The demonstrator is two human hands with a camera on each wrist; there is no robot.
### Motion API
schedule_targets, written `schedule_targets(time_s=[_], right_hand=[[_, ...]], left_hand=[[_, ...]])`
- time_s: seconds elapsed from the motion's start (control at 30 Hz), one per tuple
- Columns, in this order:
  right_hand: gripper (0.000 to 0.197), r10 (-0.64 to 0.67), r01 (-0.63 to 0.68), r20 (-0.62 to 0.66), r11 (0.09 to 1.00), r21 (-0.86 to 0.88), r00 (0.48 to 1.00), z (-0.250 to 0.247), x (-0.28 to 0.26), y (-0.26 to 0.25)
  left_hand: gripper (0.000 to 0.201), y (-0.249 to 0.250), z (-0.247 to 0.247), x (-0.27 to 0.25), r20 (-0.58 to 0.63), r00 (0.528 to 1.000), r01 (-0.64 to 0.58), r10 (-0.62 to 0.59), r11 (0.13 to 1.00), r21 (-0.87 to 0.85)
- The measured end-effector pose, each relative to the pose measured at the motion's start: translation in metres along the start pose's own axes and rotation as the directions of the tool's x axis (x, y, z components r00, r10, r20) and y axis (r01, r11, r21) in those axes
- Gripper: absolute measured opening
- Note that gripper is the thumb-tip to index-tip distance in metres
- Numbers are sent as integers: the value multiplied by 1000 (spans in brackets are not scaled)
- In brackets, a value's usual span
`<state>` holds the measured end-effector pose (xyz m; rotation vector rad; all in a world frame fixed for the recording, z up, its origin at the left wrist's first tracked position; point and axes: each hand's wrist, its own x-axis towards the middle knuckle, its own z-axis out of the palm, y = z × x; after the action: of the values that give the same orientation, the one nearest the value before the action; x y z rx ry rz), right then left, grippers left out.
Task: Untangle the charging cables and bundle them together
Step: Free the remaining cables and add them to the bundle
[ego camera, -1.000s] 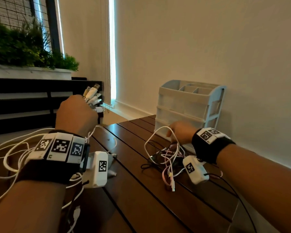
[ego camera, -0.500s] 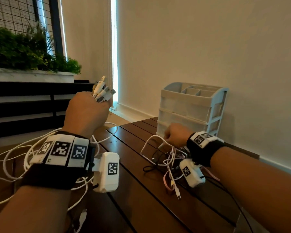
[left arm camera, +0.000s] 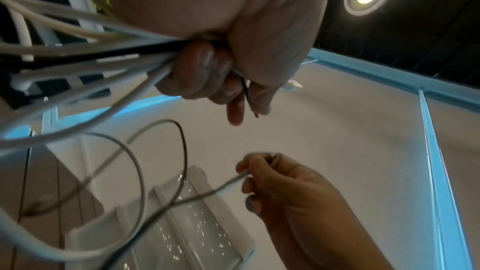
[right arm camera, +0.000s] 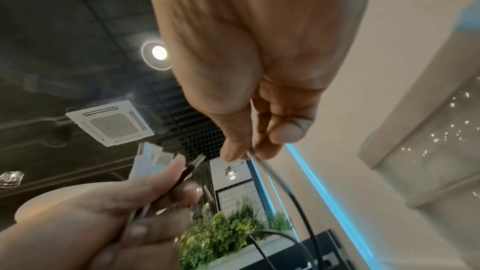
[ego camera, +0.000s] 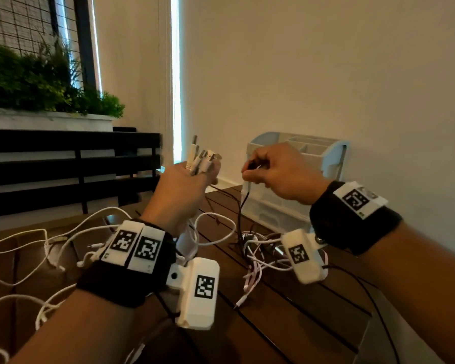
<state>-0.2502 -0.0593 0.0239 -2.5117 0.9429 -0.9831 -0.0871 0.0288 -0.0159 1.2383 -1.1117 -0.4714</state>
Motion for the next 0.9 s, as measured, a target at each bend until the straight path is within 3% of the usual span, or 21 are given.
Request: schedule_targets(time_s=[0.1,0.23,0.43,0.63,0.9], right_hand=[[12,8,-1,-46,986,165,999,13,-5,-4],[14,72,-40,-80,936,349,994,21,-11,-9],[25,117,-69,-92,907,415,989,28,-14,-11],[16,185,-102,-104,839,535,977,34,-12,-14],[20,194,-107,-80,788,607,978,38,-15,-22]], left_hand=[[13,-6,9,-2,110,993,57,-53,998,-31],[11,-13,15,-3,128,985,134,-120,985,-108],[16,-17,15,-2,104,989,127,-108,972,-198],[17,-21,18,-3,99,994,54,-42,991,-119],[13,-27,17,0,86,992,98,-91,992,-82]])
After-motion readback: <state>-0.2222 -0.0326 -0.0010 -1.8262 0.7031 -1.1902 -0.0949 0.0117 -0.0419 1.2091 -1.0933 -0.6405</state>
